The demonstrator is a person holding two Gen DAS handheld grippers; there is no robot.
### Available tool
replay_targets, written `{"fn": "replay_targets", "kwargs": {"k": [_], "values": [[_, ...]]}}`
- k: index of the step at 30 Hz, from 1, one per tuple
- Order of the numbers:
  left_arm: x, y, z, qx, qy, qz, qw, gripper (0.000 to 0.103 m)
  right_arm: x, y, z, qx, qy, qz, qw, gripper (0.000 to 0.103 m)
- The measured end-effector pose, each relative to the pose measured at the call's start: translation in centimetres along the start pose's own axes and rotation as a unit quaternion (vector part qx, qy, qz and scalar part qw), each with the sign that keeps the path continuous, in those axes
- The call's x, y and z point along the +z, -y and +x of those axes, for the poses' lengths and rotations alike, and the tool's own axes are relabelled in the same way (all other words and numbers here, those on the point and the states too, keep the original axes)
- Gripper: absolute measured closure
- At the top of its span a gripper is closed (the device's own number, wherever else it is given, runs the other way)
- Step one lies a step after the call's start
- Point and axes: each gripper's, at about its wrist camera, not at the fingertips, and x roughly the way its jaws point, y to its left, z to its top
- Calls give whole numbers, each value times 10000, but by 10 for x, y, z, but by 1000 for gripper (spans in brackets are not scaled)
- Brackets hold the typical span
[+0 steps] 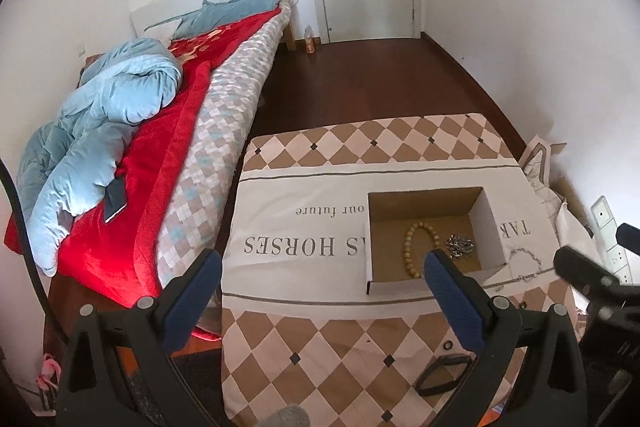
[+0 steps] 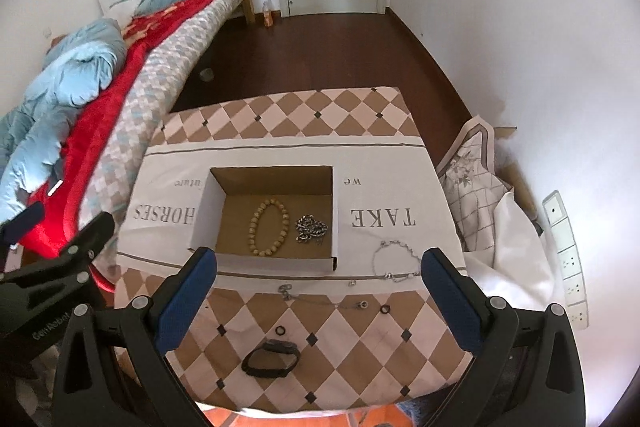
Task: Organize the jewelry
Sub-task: 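Grasp the black band with the left tool while the right tool grasps the thin silver link bracelet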
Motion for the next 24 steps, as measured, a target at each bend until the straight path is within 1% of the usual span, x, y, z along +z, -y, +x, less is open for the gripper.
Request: {"fn": "replay_targets", "kwargs": {"k": [3,7,8,9,10,13,14,15,19,21,22,23,24], "values": [[-11,3,4,-85,-106,63,9999,0,-8,15,-2,131,-69,265,9995,0],[-35,16,25,-309,-547,226,9978,0,-27,44,12,110,-329,585,9977,1],[-44,23,35,-370,-710,317,9963,0,-32,50,17,96,-410,632,9971,4],[-50,28,41,-401,-832,380,9950,0,-37,58,24,83,-530,702,9961,9],[-59,36,52,-477,-1029,472,9924,0,-42,65,29,81,-623,772,9950,11],[-80,56,74,-685,-1456,644,9849,0,-60,89,46,82,-924,1028,9904,21],[-87,63,83,-796,-1639,680,9809,0,-65,98,50,81,-997,1109,9888,28],[-93,69,89,-877,-1751,716,9780,0,-69,104,54,76,-1063,1156,9876,32],[-114,93,111,-1121,-2126,952,9660,3,-82,125,61,-21,-1173,1325,9842,32],[-122,103,120,-1231,-2267,1056,9604,6,-84,132,64,-63,-1231,1400,9824,32],[-124,105,123,-1275,-2321,1061,9584,11,-85,137,67,-78,-1259,1445,9814,32],[-127,107,126,-1297,-2385,1071,9565,21,-85,141,70,-81,-1285,1486,9805,32],[-129,109,129,-1315,-2432,1084,9549,25,-86,144,72,-81,-1304,1528,9796,32]]}}
